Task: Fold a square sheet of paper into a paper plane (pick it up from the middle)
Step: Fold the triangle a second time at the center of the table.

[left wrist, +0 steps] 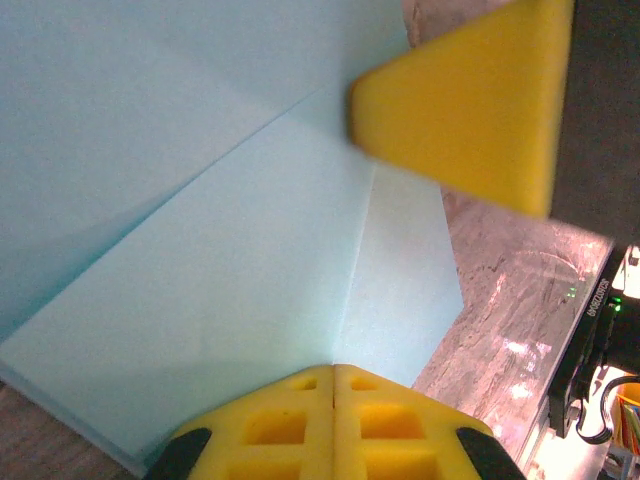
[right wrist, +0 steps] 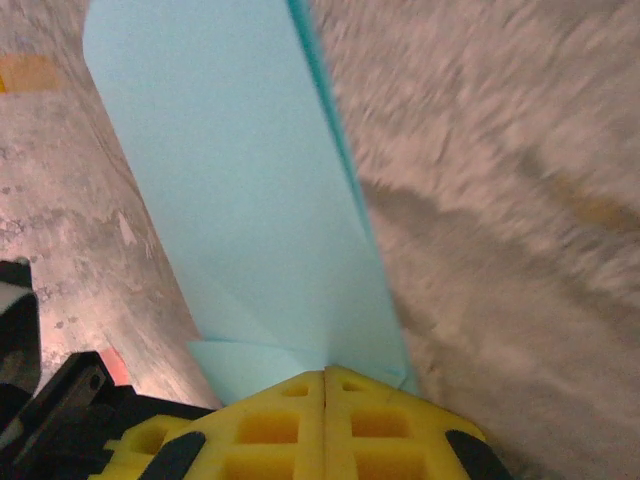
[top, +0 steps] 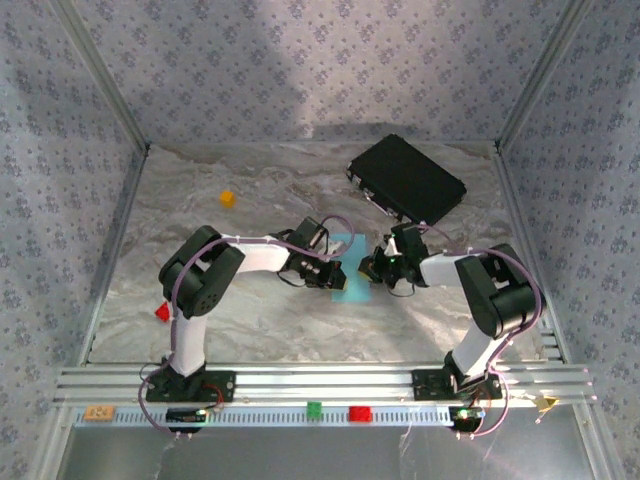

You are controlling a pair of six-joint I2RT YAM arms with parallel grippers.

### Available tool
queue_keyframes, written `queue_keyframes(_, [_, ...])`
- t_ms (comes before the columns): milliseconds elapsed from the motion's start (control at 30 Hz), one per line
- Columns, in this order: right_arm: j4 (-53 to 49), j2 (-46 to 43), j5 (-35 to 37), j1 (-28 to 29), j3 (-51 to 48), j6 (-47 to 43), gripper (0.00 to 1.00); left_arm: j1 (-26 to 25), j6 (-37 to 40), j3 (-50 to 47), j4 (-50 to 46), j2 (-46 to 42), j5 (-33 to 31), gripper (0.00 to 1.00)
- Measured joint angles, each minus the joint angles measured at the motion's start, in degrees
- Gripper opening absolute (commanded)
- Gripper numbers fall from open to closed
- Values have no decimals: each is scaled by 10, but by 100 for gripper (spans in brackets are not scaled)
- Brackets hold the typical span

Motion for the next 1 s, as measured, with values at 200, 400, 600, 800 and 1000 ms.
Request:
queue_keyframes(200, [15, 19, -47, -34, 3, -10, 5, 0, 0, -2, 0, -1, 0, 0])
queue_keyframes(400, [21, 20, -43, -53, 4, -17, 5, 0, 0, -8, -1, -5, 0, 0])
queue_keyframes(600, [14, -12, -23, -64, 4, -23, 6, 0, 0, -11, 0, -8, 0, 0])
queue_keyframes(800, [14, -42, -21, -18, 10, -23, 6, 0, 0, -14, 0, -10, 0, 0])
queue_keyframes(1000, [4, -12, -12, 28, 20, -24, 2, 0, 0, -14, -2, -11, 0, 0])
